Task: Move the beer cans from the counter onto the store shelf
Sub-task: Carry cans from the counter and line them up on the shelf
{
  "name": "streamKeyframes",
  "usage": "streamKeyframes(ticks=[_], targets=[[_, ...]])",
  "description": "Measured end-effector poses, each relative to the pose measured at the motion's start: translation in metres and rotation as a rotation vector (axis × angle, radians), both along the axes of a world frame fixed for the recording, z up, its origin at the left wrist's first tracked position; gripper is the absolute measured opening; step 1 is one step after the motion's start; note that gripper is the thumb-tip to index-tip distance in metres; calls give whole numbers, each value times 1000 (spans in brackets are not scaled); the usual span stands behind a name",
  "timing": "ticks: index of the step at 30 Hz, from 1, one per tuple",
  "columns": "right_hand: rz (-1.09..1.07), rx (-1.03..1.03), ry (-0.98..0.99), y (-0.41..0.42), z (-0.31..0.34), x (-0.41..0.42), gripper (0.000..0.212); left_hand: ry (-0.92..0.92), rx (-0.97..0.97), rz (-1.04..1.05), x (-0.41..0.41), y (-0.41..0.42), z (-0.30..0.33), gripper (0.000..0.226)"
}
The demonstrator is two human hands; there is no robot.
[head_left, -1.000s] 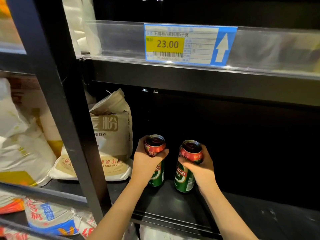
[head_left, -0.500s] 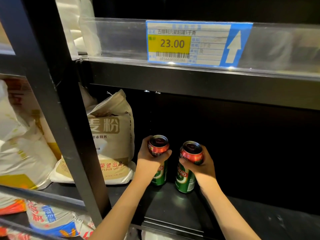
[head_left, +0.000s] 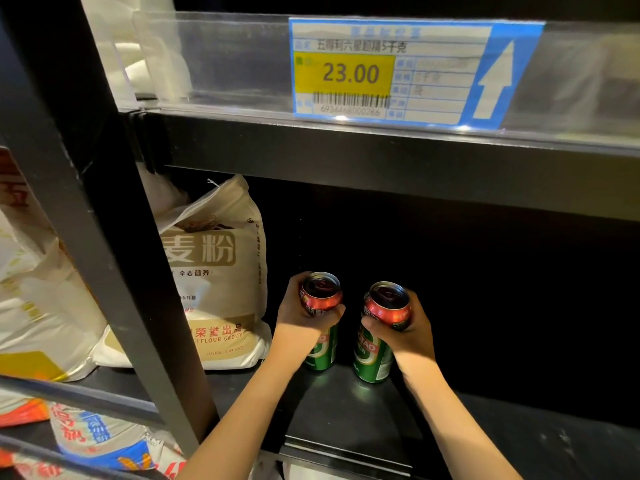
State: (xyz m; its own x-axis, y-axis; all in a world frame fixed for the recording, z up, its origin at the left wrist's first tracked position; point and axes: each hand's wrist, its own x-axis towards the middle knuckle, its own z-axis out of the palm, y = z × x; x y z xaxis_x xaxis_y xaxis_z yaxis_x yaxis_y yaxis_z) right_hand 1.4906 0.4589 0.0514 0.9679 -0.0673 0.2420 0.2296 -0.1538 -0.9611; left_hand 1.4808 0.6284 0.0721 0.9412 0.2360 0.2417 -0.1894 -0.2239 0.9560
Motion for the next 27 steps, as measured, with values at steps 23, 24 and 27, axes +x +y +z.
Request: streamKeyframes(ticks=[23, 24, 27], targets=[[-361, -183, 133, 29, -65, -35, 80, 134, 72, -96, -28, 9, -77, 63], [-370, -183, 130, 30, -65, -35, 76, 127, 100, -87, -26, 9, -79, 60], [-357, -182, 127, 28, -66, -35, 66, 118, 139, -74, -24, 11, -83, 54]])
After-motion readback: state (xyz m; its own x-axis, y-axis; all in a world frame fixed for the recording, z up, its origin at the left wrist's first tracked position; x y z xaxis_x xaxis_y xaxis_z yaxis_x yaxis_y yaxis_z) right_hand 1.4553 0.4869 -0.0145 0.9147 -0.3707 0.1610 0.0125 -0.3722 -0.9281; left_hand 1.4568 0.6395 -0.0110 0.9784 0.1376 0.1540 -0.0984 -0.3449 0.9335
